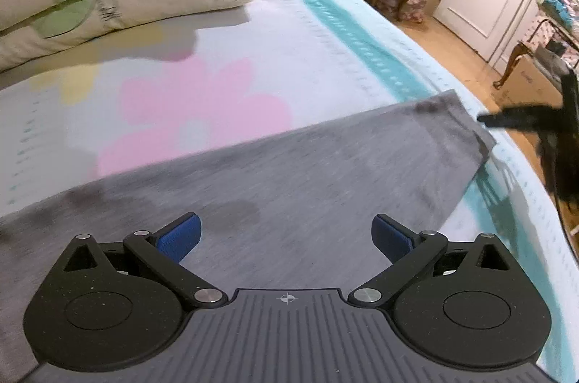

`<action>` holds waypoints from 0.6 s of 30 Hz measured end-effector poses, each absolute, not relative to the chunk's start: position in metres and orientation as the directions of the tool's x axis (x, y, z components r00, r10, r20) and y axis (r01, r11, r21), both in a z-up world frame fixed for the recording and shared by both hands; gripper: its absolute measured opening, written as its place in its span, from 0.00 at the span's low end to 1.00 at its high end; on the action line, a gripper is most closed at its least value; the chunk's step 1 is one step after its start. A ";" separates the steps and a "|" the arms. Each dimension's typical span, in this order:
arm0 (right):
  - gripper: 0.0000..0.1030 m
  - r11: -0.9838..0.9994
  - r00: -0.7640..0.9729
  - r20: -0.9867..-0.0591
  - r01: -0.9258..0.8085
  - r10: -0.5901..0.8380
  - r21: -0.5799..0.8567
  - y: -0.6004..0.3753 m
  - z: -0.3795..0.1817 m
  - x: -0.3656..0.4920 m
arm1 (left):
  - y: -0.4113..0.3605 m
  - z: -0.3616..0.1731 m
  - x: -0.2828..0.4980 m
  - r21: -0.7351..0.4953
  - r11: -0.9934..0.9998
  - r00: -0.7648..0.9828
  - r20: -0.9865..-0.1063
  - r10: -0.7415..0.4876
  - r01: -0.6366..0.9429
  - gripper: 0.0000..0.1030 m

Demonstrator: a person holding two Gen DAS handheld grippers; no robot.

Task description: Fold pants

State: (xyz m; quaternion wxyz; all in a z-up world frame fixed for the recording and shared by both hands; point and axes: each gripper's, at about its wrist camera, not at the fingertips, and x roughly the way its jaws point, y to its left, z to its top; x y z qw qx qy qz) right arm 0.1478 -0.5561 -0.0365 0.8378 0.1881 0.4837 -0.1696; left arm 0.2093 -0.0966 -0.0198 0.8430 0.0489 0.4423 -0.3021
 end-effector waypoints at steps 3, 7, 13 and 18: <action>0.37 0.875 0.448 -0.892 0.452 -0.058 0.170 -0.561 -0.045 0.133 | -0.123 -0.032 0.218 -0.226 0.816 0.418 -0.768 -0.485 0.532 0.99; 0.37 0.874 0.434 -0.900 0.448 -0.031 0.186 -0.566 -0.055 0.120 | -0.144 -0.050 0.223 -0.247 0.826 0.404 -0.778 -0.480 0.507 0.99; 0.42 0.851 0.443 -0.896 0.466 0.015 0.245 -0.576 -0.059 0.104 | -0.151 -0.078 0.232 -0.257 0.855 0.366 -0.820 -0.440 0.451 0.99; 0.49 0.856 0.459 -0.886 0.429 0.069 0.289 -0.575 -0.064 0.102 | -0.157 -0.080 0.233 -0.207 0.850 0.395 -0.815 -0.424 0.485 0.99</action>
